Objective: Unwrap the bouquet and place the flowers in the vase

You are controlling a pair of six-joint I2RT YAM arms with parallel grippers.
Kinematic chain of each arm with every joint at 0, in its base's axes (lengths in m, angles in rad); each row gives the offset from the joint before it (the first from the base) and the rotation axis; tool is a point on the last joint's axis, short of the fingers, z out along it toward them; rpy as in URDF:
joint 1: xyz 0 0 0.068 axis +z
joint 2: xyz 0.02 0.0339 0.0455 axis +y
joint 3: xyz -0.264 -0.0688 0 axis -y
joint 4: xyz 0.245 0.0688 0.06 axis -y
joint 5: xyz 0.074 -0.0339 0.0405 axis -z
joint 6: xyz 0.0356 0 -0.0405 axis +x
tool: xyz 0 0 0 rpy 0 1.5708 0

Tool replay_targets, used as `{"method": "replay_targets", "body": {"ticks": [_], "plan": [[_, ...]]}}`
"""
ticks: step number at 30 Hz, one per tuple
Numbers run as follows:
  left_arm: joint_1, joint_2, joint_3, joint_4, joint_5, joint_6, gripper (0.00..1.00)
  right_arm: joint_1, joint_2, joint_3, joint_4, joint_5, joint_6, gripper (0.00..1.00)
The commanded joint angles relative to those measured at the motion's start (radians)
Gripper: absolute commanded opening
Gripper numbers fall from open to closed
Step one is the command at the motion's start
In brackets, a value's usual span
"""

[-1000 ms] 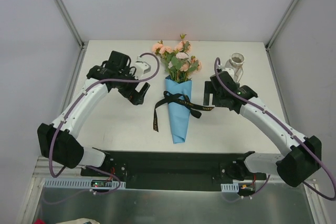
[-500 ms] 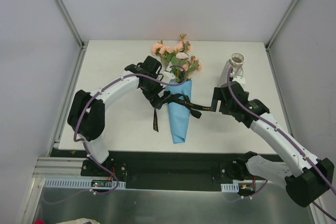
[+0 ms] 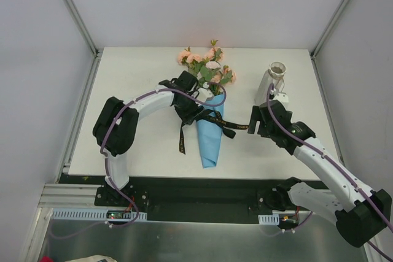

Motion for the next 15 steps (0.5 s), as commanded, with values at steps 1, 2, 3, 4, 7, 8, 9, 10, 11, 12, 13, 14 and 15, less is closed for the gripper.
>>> {"method": "replay_targets", "body": {"ticks": [1,2,3,4,7,8,9,10,11,12,13,14,15], "plan": [[-0.006,0.028,0.015,0.035,-0.015,0.032,0.41,-0.009,0.008,-0.013,0.071,0.005,0.007,0.91],[-0.008,0.029,0.007,0.039,-0.021,0.034,0.36,-0.010,0.020,-0.013,0.083,-0.001,0.007,0.90],[-0.006,0.028,0.001,0.042,-0.024,0.037,0.31,-0.009,0.034,-0.012,0.103,-0.007,0.005,0.90],[-0.006,0.026,-0.004,0.048,-0.030,0.035,0.26,-0.010,0.061,-0.013,0.115,-0.019,0.008,0.90],[-0.006,0.008,-0.025,0.056,-0.050,0.037,0.07,-0.010,0.121,-0.016,0.167,-0.036,0.011,0.89],[-0.005,-0.010,-0.034,0.056,-0.061,0.038,0.04,-0.012,0.135,-0.016,0.181,-0.038,0.011,0.89],[-0.006,-0.021,-0.037,0.058,-0.064,0.037,0.03,-0.010,0.152,-0.016,0.206,-0.044,0.013,0.89],[-0.005,-0.033,-0.042,0.056,-0.069,0.032,0.02,-0.012,0.177,-0.015,0.221,-0.053,0.019,0.89],[-0.005,-0.061,-0.050,0.056,-0.079,0.030,0.01,-0.012,0.190,-0.015,0.233,-0.058,0.025,0.89],[-0.003,-0.076,-0.053,0.056,-0.082,0.027,0.00,-0.010,0.203,-0.018,0.262,-0.062,0.034,0.89],[0.004,-0.093,-0.056,0.056,-0.082,0.027,0.00,-0.012,0.230,-0.019,0.275,-0.069,0.045,0.89],[0.009,-0.125,-0.062,0.055,-0.082,0.024,0.00,-0.015,0.246,-0.016,0.287,-0.075,0.068,0.89],[0.014,-0.141,-0.065,0.055,-0.079,0.020,0.00,-0.016,0.276,-0.015,0.308,-0.084,0.080,0.89]]}}
